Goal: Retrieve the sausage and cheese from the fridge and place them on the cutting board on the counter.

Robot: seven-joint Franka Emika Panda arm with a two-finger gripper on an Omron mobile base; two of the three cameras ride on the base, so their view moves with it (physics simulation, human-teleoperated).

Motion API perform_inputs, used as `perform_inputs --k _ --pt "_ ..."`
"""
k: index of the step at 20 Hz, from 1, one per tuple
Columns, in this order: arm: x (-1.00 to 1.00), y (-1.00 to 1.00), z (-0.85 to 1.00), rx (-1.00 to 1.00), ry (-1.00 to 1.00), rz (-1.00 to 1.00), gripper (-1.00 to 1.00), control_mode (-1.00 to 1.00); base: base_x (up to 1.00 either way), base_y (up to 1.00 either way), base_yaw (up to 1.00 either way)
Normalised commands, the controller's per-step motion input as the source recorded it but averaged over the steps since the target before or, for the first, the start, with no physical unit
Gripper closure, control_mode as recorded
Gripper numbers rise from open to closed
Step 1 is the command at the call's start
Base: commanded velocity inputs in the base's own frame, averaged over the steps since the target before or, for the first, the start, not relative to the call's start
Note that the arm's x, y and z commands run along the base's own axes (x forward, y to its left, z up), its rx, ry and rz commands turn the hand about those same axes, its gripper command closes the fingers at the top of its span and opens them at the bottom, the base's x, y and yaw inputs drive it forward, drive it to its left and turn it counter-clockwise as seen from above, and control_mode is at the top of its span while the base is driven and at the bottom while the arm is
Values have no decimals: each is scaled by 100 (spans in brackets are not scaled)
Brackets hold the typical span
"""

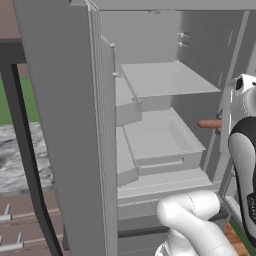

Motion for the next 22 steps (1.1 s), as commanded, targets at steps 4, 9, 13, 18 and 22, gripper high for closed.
perform_inputs --k 4,9,13,18,22 --pt "0 0 0 0 0 0 100 100 -55 11 1" --pt "0 0 0 0 0 0 100 100 -82 1 4" --pt "0 0 0 0 0 0 100 100 -92 2 24" --pt "0 0 0 0 0 0 100 100 -35 0 37" --pt "0 0 0 0 0 0 100 100 0 -6 54"
